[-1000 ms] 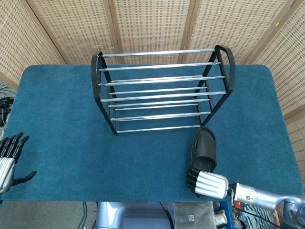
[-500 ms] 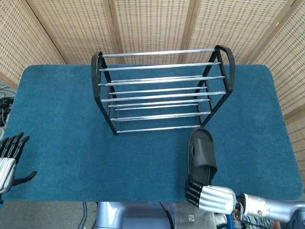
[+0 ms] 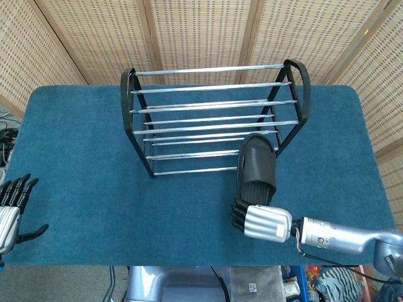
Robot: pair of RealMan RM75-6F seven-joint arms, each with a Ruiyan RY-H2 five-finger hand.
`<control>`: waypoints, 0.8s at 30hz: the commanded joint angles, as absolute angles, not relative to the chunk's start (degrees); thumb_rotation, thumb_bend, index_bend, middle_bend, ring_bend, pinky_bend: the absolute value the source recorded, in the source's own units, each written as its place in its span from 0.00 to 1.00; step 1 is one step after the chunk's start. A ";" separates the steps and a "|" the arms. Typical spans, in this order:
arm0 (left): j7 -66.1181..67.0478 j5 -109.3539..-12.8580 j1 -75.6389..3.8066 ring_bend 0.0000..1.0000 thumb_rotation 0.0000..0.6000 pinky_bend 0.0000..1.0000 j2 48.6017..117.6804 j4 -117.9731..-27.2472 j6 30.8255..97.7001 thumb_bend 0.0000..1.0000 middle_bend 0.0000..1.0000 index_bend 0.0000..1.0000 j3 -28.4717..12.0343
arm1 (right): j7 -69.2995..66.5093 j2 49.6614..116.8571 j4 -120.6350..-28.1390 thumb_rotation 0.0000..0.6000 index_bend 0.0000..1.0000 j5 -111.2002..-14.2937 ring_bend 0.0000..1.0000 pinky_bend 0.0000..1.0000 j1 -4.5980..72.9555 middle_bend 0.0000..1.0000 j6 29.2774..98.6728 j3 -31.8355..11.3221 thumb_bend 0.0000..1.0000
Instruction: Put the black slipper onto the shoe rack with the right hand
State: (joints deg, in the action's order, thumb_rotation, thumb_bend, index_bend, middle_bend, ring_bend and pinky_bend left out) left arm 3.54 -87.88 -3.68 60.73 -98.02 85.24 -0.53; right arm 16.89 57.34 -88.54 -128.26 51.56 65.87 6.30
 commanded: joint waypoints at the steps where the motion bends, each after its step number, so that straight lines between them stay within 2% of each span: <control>1: 3.25 -87.50 -3.89 0.00 1.00 0.00 60.63 -97.95 84.83 0.16 0.00 0.00 -0.68 | 15.01 56.85 -88.00 1.00 0.61 -126.30 0.43 0.42 55.18 0.58 61.45 3.92 0.62; 12: 2.71 -85.48 -4.97 0.00 1.00 0.00 60.52 -97.56 82.44 0.16 0.00 0.00 -1.19 | 13.58 56.54 -84.90 1.00 0.61 -122.29 0.43 0.42 62.91 0.57 51.06 -0.84 0.64; 17: 2.85 -84.81 -5.39 0.00 1.00 0.00 60.58 -97.44 81.58 0.16 0.00 0.00 -1.34 | 12.58 56.16 -83.57 1.00 0.61 -121.84 0.43 0.42 65.89 0.55 46.07 -0.49 0.66; 24: 2.22 -82.81 -6.22 0.00 1.00 0.00 60.48 -97.07 79.73 0.16 0.00 0.00 -1.95 | 11.44 57.43 -81.33 1.00 0.61 -120.91 0.42 0.42 67.76 0.51 44.91 -0.61 0.68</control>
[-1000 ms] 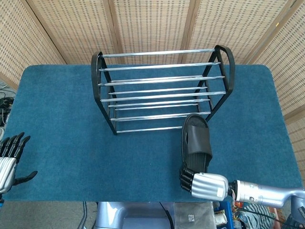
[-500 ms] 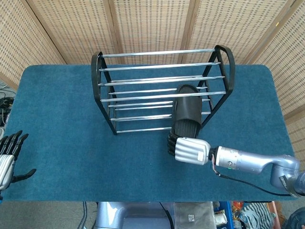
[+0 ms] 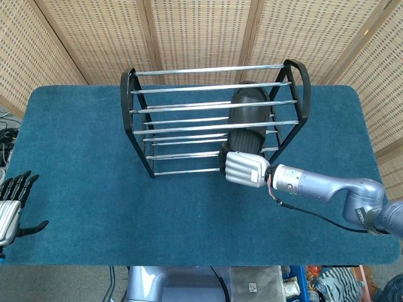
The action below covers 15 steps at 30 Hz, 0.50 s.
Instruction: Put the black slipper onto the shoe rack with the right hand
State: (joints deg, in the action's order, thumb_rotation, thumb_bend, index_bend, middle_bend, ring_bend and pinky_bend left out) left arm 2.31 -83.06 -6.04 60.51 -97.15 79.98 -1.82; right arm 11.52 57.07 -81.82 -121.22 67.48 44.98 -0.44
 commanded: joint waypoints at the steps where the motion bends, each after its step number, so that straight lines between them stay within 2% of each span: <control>1: 2.21 -82.61 -6.30 0.00 1.00 0.00 60.48 -97.03 79.54 0.16 0.00 0.00 -2.01 | 11.28 57.65 -81.04 1.00 0.60 -120.72 0.41 0.42 67.87 0.49 45.04 -0.71 0.68; 4: 2.18 -81.84 -6.63 0.00 1.00 0.00 60.51 -96.88 78.74 0.16 0.00 0.00 -2.15 | 10.74 58.45 -79.92 1.00 0.53 -120.49 0.32 0.41 68.21 0.37 45.88 -0.81 0.69; 5: 2.18 -81.77 -6.66 0.00 1.00 0.00 60.51 -96.86 78.67 0.16 0.00 0.00 -2.17 | 10.70 58.53 -79.78 1.00 0.52 -120.48 0.31 0.41 68.26 0.36 45.92 -0.79 0.69; 6: 2.21 -81.61 -6.74 0.00 1.00 0.00 60.53 -96.83 78.49 0.16 0.00 0.00 -2.20 | 10.74 58.72 -79.43 1.00 0.46 -120.43 0.25 0.36 68.33 0.28 46.01 -0.79 0.67; 7: 2.22 -81.54 -6.78 0.00 1.00 0.00 60.54 -96.83 78.43 0.16 0.00 0.00 -2.23 | 10.85 58.83 -79.21 1.00 0.40 -120.38 0.19 0.31 68.34 0.22 46.07 -0.82 0.63; 9: 2.27 -81.39 -6.85 0.00 1.00 0.00 60.52 -96.85 78.33 0.16 0.00 0.00 -2.27 | 11.44 59.27 -78.38 1.00 0.24 -119.91 0.07 0.14 68.22 0.08 46.20 -0.96 0.47; 11: 2.21 -81.32 -6.84 0.00 1.00 0.00 60.50 -96.87 78.38 0.16 0.00 0.00 -2.27 | 13.24 59.45 -77.87 1.00 0.08 -118.47 0.00 0.02 67.56 0.01 45.96 -1.63 0.31; 13: 2.14 -81.24 -6.84 0.00 1.00 0.00 60.46 -96.92 78.40 0.16 0.00 0.00 -2.27 | 15.67 59.13 -78.66 1.00 0.01 -116.14 0.00 0.00 66.67 0.00 44.56 -2.48 0.22; 15: 2.13 -81.23 -6.84 0.00 1.00 0.00 60.42 -96.93 78.48 0.16 0.00 0.00 -2.27 | 17.43 58.40 -80.56 1.00 0.00 -113.89 0.00 0.00 65.86 0.00 43.40 -3.21 0.18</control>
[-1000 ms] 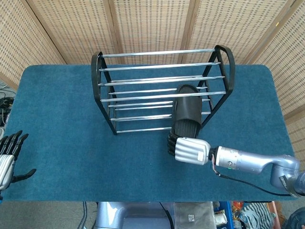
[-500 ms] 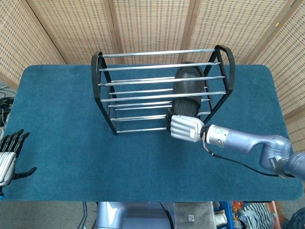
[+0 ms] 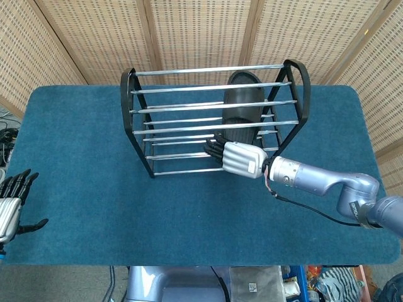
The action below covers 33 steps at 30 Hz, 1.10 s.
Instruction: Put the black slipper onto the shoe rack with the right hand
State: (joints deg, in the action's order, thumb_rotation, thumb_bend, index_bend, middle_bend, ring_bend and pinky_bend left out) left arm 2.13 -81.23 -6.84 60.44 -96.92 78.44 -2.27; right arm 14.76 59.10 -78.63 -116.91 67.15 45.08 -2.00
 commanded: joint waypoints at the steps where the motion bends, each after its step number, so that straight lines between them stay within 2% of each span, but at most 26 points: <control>1: 2.13 -81.25 -6.82 0.00 1.00 0.00 60.41 -96.96 78.54 0.16 0.00 0.00 -2.26 | 18.36 57.92 -81.68 1.00 0.00 -112.93 0.00 0.00 65.43 0.00 42.93 -3.48 0.16; 9: 2.23 -82.11 -6.57 0.00 1.00 0.00 60.31 -97.27 79.39 0.16 0.00 0.00 -1.96 | 24.96 55.56 -87.93 1.00 0.00 -109.68 0.00 0.00 62.62 0.00 42.38 -4.31 0.12; 17: 1.57 -82.93 -6.35 0.00 1.00 0.00 60.04 -97.27 79.97 0.16 0.00 0.00 -1.68 | 28.57 52.25 -95.03 1.00 0.00 -111.10 0.00 0.00 57.01 0.00 49.46 -2.69 0.06; 21: 1.27 -83.56 -6.14 0.00 1.00 0.00 60.00 -97.18 80.54 0.16 0.00 0.00 -1.49 | 28.78 51.08 -96.91 1.00 0.00 -113.04 0.00 0.00 51.96 0.00 56.95 -0.74 0.04; 26: 1.19 -85.19 -5.74 0.00 1.00 0.00 60.11 -97.15 81.66 0.16 0.00 0.00 -0.96 | 25.75 51.78 -95.07 1.00 0.00 -113.36 0.00 0.00 44.18 0.00 67.43 2.22 0.01; 33: 1.69 -89.11 -4.53 0.00 1.00 0.00 60.93 -96.92 85.39 0.16 0.00 0.00 -0.11 | 15.38 59.02 -85.17 1.00 0.00 -107.42 0.00 0.00 29.73 0.00 83.78 5.50 0.00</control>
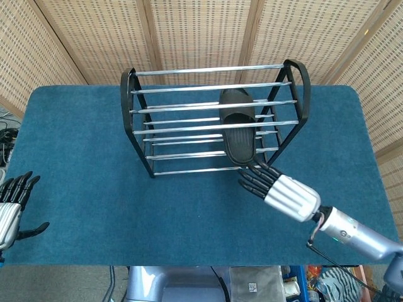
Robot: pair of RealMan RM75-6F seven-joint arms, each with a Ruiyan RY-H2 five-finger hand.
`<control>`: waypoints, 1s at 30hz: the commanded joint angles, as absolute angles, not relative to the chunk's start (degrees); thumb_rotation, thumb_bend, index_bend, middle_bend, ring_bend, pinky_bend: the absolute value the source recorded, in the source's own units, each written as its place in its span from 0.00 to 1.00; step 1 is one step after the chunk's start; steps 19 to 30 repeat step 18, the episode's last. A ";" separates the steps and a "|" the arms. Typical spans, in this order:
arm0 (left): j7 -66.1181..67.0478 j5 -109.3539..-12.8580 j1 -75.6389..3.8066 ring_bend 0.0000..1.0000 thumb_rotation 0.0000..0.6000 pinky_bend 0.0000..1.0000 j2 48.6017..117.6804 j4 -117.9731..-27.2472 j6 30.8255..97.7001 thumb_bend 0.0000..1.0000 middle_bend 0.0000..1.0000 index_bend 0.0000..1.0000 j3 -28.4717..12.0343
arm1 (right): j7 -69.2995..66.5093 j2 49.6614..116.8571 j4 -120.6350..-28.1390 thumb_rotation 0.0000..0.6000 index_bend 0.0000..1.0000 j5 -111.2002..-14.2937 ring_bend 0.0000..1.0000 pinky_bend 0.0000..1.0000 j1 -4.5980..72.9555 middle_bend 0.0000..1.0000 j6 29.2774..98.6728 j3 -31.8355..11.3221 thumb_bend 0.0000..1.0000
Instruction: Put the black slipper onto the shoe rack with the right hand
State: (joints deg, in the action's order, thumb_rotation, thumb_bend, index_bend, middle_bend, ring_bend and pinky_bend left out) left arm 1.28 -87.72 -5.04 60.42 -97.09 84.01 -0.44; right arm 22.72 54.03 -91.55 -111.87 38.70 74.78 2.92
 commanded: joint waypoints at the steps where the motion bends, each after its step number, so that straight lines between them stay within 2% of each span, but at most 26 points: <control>1: 2.03 -89.64 -4.39 0.00 1.00 0.00 61.19 -96.75 85.87 0.16 0.00 0.00 0.00 | 13.70 60.14 -84.20 1.00 0.00 -105.88 0.00 0.00 27.88 0.00 85.36 5.66 0.00; 6: 3.69 -92.00 -3.66 0.00 1.00 0.00 62.61 -96.10 87.93 0.16 0.00 0.00 0.61 | 5.36 65.34 -81.07 1.00 0.00 -96.23 0.00 0.00 18.56 0.00 91.27 5.64 0.00; 13: 5.36 -94.12 -3.11 0.00 1.00 0.00 64.29 -95.45 89.27 0.16 0.00 0.00 1.29 | 0.27 68.67 -82.66 1.00 0.00 -86.96 0.00 0.00 10.45 0.00 93.44 4.34 0.00; 30: 5.87 -94.39 -2.99 0.00 1.00 0.00 64.86 -95.27 89.60 0.16 0.00 0.00 1.26 | -0.20 69.17 -85.00 1.00 0.00 -86.03 0.00 0.00 8.32 0.00 95.15 3.24 0.00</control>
